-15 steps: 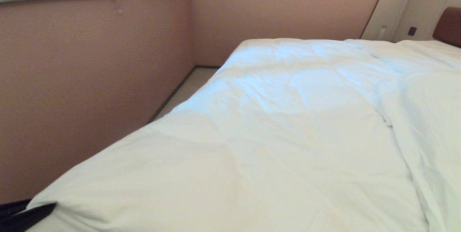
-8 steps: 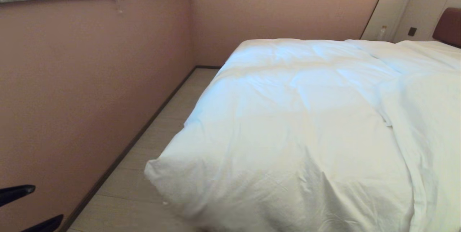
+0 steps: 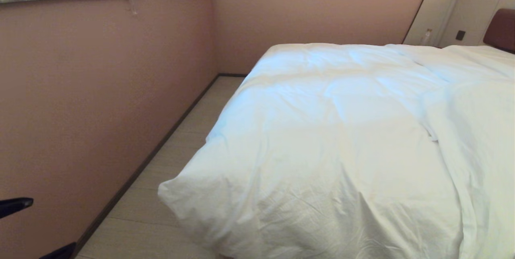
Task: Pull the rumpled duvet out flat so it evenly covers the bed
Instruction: Flatten the corners of the folded blanket, then hold the folded corner of the quilt
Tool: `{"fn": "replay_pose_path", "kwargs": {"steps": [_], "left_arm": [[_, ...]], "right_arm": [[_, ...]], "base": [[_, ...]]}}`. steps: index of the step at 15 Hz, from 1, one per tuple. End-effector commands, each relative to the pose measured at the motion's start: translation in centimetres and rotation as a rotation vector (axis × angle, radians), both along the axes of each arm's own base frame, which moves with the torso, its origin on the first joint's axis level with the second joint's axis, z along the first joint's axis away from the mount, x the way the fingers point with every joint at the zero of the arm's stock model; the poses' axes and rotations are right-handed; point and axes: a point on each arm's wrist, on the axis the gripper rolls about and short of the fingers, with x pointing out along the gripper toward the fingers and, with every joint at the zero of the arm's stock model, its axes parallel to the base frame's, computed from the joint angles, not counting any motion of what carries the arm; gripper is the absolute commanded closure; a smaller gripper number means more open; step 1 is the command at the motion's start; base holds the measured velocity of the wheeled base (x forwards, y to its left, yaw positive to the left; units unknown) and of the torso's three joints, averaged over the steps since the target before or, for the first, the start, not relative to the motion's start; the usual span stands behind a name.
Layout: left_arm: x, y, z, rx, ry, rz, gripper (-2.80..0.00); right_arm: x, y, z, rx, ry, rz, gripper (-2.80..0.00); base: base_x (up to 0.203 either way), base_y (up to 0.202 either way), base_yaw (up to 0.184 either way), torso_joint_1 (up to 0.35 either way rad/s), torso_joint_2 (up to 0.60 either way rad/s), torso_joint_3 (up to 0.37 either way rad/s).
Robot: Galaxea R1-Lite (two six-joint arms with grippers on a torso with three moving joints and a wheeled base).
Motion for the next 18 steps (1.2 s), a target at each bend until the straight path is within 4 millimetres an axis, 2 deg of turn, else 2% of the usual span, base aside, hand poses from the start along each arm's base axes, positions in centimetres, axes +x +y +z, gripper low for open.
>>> {"fn": "replay_pose_path", "kwargs": {"steps": [1,8,9,12,15,18], "left_arm": [[0.1,0.0,0.0,0.003,0.005,-0.001,-2.80],[0.0,0.0,0.1,-0.011,0.002,0.006,-2.80],[0.0,0.0,0.2,-0.030,0.002,0.016,0.00],[0.0,0.0,1.1,-0.095,-0.004,0.044,0.00],[0.0,0.2,3.5,-0.263,-0.054,0.158,0.00],[0.4,0.4,5.2,-0.332,-0.263,0.308,0.00]], "right_arm": [[0.0,0.0,0.0,-0.001,0.001,0.001,0.00],[0.0,0.0,0.0,-0.001,0.001,0.001,0.00],[0.0,0.0,0.0,-0.001,0.001,0.001,0.00],[0.0,0.0,0.0,-0.001,0.001,0.001,0.00],[0.0,0.0,0.0,-0.001,0.001,0.001,0.00],[0.0,0.0,0.0,-0.001,0.001,0.001,0.00]], "base": [[0.000,0.000,0.000,0.000,0.00,0.000],[0.000,0.000,0.000,0.000,0.00,0.000],[0.000,0.000,0.000,0.000,0.00,0.000],[0.000,0.000,0.000,0.000,0.00,0.000],[0.000,0.000,0.000,0.000,0.00,0.000],[0.000,0.000,0.000,0.000,0.00,0.000]]}}
